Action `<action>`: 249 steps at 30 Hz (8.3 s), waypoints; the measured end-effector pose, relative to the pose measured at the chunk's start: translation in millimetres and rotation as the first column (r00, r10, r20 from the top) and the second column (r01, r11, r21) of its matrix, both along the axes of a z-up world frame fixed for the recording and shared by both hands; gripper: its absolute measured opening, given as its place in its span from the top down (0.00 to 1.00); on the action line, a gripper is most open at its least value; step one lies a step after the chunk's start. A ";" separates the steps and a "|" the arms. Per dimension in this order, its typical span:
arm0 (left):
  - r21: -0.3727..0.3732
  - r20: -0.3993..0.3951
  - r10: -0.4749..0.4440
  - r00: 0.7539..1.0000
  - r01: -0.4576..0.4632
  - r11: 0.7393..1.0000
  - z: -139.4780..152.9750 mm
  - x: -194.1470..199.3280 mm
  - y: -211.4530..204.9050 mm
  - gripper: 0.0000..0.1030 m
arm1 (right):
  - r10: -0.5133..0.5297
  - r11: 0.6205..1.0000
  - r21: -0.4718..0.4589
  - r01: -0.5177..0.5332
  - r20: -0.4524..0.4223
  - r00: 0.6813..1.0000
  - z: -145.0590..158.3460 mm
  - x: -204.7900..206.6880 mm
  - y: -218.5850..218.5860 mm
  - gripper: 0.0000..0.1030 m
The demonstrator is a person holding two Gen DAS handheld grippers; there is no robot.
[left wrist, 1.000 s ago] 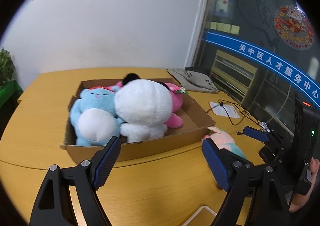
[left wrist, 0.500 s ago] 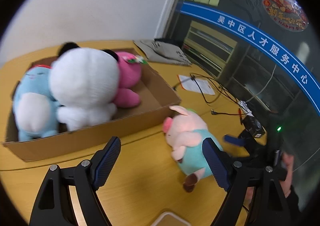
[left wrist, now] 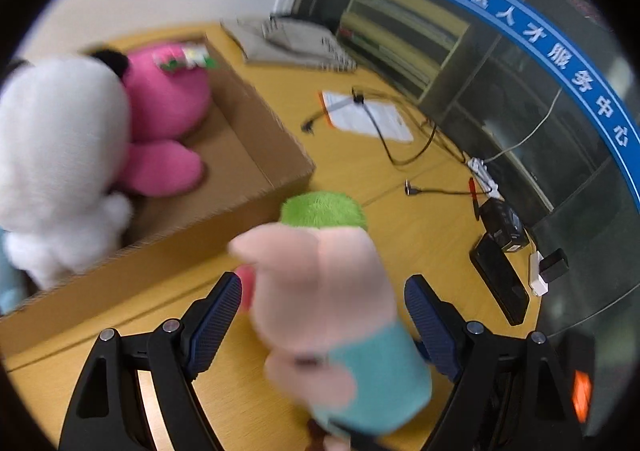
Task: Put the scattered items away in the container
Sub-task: 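Close both grippers on the pink-and-teal pig plush, then lift the pig plush with both grippers, lower it into the box, open, then withdraw both grippers from the box and turn toward the table, then lower both grippers around the clear phone case and close on its rim, then lift the phone case with both grippers and drop it onto the pink bear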
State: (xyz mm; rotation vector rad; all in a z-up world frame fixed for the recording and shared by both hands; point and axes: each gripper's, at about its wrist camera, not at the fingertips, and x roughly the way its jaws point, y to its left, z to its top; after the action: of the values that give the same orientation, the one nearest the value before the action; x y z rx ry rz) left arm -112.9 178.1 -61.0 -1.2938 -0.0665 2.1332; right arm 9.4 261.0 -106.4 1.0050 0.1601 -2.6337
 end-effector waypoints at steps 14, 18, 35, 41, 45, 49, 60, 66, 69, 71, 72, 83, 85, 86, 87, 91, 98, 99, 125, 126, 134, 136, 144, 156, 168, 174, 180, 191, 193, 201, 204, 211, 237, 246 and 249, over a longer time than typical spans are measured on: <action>-0.097 -0.032 -0.023 0.999 0.020 0.995 15.9 10.7 18.0 0.45 | 0.087 0.984 -0.156 -0.087 -0.008 0.996 10.5 16.8 27.9 0.38; -0.064 -0.142 -0.010 0.990 0.001 0.998 69.3 16.2 8.2 0.45 | 0.103 0.977 -0.173 -0.122 -0.120 0.988 45.4 22.6 25.6 0.38; 0.006 -0.313 0.099 0.945 -0.102 0.995 155.2 -119.6 -20.4 0.46 | 0.155 0.969 -0.145 -0.201 -0.277 0.948 143.5 -122.9 -1.2 0.38; -0.011 -0.155 0.126 0.980 -0.129 0.992 68.4 -173.6 -19.3 0.46 | 0.138 0.969 -0.187 -0.160 -0.126 0.982 89.1 -181.3 3.7 0.38; -0.035 -0.074 0.097 0.993 -0.099 0.994 17.5 -181.6 -12.4 0.46 | 0.126 0.985 -0.118 -0.124 0.010 0.992 44.7 -195.1 -3.4 0.37; -0.045 -0.065 0.075 0.995 -0.078 0.996 1.5 -181.4 -1.7 0.46 | 0.106 0.987 -0.126 -0.097 0.067 0.992 41.2 -194.5 1.9 0.37; -0.048 -0.069 0.129 0.989 -0.132 0.990 -1.1 -186.9 -4.6 0.35 | 0.045 0.999 -0.022 -0.043 0.081 0.996 25.1 -205.8 1.9 0.27; 0.084 -0.223 0.221 0.949 -0.208 0.975 81.9 -122.5 -58.7 0.28 | 0.009 0.995 -0.103 -0.009 0.006 1.000 47.4 -183.6 14.8 0.00; 0.072 -0.339 0.253 0.906 -0.243 0.967 115.2 -63.7 -81.3 0.23 | -0.027 0.992 -0.129 0.020 -0.053 0.998 76.4 -153.8 20.5 0.00; 0.042 -0.388 0.237 0.891 -0.240 0.970 124.5 -26.8 -92.3 0.23 | -0.056 0.989 -0.138 0.046 -0.074 0.996 92.7 -134.5 21.6 0.00; 0.022 -0.407 0.234 0.883 -0.247 0.969 125.9 -9.9 -96.4 0.23 | -0.068 0.989 -0.140 0.057 -0.076 0.995 101.6 -116.4 16.0 0.00; -0.016 -0.434 0.301 0.849 -0.342 0.940 102.2 96.6 -143.0 0.23 | -0.155 0.987 -0.053 0.149 -0.149 0.977 125.2 -39.2 -22.1 0.00; -0.010 -0.425 0.315 0.849 -0.352 0.936 98.6 100.5 -147.6 0.23 | -0.156 0.988 -0.038 0.152 -0.156 0.975 127.9 -31.9 -26.1 0.00; -0.005 -0.420 0.322 0.849 -0.357 0.934 97.3 102.0 -150.1 0.23 | -0.155 0.988 -0.026 0.153 -0.162 0.974 129.2 -28.0 -28.5 0.00; 0.000 -0.416 0.328 0.848 -0.361 0.932 96.5 103.7 -152.8 0.23 | -0.153 0.988 -0.017 0.153 -0.165 0.974 129.1 -26.5 -29.8 0.00; 0.012 -0.412 0.341 0.845 -0.369 0.929 95.9 110.8 -158.2 0.23 | -0.156 0.988 -0.010 0.157 -0.158 0.975 130.2 -18.9 -30.2 0.00; 0.020 -0.412 0.343 0.844 -0.368 0.930 98.4 116.0 -164.6 0.23 | -0.177 0.984 -0.012 0.177 -0.153 0.972 129.1 -13.4 -28.0 0.00; 0.019 -0.412 0.342 0.845 -0.367 0.930 98.4 116.3 -164.7 0.23 | -0.176 0.984 -0.013 0.176 -0.151 0.973 128.8 -12.9 -28.5 0.00; 0.020 -0.375 0.341 0.862 -0.360 0.933 83.2 120.1 -160.1 0.23 | -0.159 0.987 -0.025 0.157 -0.118 0.980 117.6 -6.0 -36.4 0.00; 0.020 -0.372 0.341 0.863 -0.360 0.933 82.2 121.1 -160.6 0.23 | -0.158 0.987 -0.026 0.156 -0.117 0.980 117.3 -5.7 -36.7 0.00; 0.025 -0.352 0.344 0.870 -0.359 0.933 76.7 136.2 -164.9 0.23 | -0.146 0.989 -0.021 0.144 -0.116 0.983 119.1 -1.7 -37.3 0.00; 0.018 -0.336 0.351 0.874 -0.367 0.930 72.0 141.2 -168.7 0.23 | -0.141 0.990 -0.021 0.139 -0.114 0.983 119.3 -0.5 -35.9 0.00; -0.056 -0.191 0.364 0.912 -0.380 0.923 17.3 177.4 -189.2 0.23 | 0.069 0.997 -0.037 -0.069 -0.003 0.998 82.5 18.9 -35.1 0.00; -0.083 0.028 0.255 0.967 -0.252 0.964 -53.6 212.7 -175.9 0.23 | 0.329 0.942 -0.031 -0.333 0.258 0.908 -7.7 43.9 -62.3 0.06; -0.066 0.039 0.235 0.971 -0.232 0.970 -63.9 203.6 -172.0 0.24 | 0.447 0.894 -0.139 -0.425 0.310 0.839 -30.7 83.1 -84.4 0.05; -0.068 0.018 0.245 0.969 -0.244 0.968 -61.6 192.3 -175.2 0.24 | 0.470 0.882 -0.174 -0.437 0.323 0.821 -29.6 93.9 -88.0 0.05; -0.126 -0.085 0.188 0.978 -0.198 0.972 -40.4 192.8 -190.8 0.24 | 0.500 0.860 -0.063 -0.506 0.300 0.812 -20.5 96.5 -82.9 0.06; -0.304 -0.120 -0.328 0.937 0.280 0.911 -30.8 217.2 -176.6 0.23 | 0.810 0.439 0.247 -0.864 0.307 0.500 2.5 93.3 -110.6 0.00; -0.308 -0.113 -0.367 0.923 0.319 0.896 -34.1 214.9 -173.0 0.23 | 0.834 0.370 0.263 -0.891 0.329 0.443 -2.8 88.2 -120.4 0.00; -0.288 -0.069 -0.460 0.885 0.424 0.859 -51.0 189.4 -165.4 0.23 | 0.850 0.235 0.179 -0.955 0.439 0.292 -34.4 66.7 -135.5 0.10; -0.300 -0.054 -0.510 0.858 0.473 0.828 -57.0 187.3 -160.6 0.22 | 0.858 0.254 0.161 -0.954 0.418 0.299 -31.5 61.8 -131.8 0.19; -0.339 -0.053 -0.604 0.795 0.555 0.760 -61.7 185.5 -155.7 0.22 | 0.869 0.239 0.155 -0.958 0.405 0.283 -32.9 61.0 -126.0 0.19; -0.600 -0.277 -0.722 0.635 0.472 0.645 190.5 14.7 -164.4 0.24 | 0.899 0.273 0.427 -0.862 0.206 0.387 188.6 -78.5 -128.9 0.19; -0.571 -0.237 -0.715 0.658 0.501 0.651 212.2 -145.2 -171.5 0.24 | 0.894 0.257 0.409 -0.876 0.244 0.376 236.2 -226.7 -151.4 0.19; -0.554 -0.182 -0.717 0.673 0.532 0.640 178.1 -187.2 -177.7 0.24 | 0.877 0.259 0.362 -0.896 0.300 0.375 204.4 -279.1 -156.5 0.19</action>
State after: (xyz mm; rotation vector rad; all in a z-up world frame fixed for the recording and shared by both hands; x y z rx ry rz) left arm -300.0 0.5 117.1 -0.8838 0.9965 1.7436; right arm -269.7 104.5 98.0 0.7155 1.0868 -1.4677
